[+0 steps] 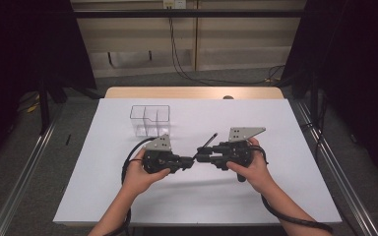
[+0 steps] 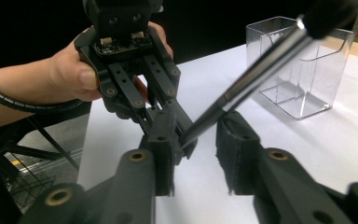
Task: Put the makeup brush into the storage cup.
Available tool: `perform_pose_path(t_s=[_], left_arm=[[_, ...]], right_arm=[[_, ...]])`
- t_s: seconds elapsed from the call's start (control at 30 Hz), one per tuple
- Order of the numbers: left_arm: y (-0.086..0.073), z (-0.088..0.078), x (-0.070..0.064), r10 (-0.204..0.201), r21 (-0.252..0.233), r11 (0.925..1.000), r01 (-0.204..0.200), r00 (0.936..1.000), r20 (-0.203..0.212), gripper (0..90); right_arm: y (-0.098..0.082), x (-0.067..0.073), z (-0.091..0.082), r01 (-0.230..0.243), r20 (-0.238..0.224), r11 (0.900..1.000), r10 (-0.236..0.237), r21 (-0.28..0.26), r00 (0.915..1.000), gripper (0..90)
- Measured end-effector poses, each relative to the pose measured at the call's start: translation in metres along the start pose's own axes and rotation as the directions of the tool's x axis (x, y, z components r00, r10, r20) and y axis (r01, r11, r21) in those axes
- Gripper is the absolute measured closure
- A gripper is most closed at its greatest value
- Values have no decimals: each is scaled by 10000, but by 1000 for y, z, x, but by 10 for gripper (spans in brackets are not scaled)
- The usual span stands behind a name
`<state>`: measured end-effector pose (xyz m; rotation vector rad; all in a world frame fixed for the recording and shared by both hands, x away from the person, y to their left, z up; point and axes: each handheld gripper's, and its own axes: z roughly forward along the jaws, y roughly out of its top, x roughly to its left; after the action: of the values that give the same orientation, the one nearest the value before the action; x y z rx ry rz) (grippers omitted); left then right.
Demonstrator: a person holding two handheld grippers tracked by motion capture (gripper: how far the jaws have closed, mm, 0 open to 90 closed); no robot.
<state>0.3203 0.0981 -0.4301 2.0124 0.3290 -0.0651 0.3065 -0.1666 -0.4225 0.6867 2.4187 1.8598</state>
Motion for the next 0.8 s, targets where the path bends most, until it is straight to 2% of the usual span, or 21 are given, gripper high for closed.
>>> perform_pose_path(t_s=[0.17,0.43,0.8], left_arm=[[0,3,0,-249,-143,9996,250,9997,86,841],[1,12,-1,-413,-483,9980,420,9990,154,841],[0,18,-4,-650,-851,9943,643,9979,-50,842]], right_arm=[[0,-2,-1,-116,181,9999,116,-23,9998,778],[0,-5,-2,-566,27,9976,568,-403,9984,811],[-1,-7,-3,-951,18,9928,955,-722,9954,831]])
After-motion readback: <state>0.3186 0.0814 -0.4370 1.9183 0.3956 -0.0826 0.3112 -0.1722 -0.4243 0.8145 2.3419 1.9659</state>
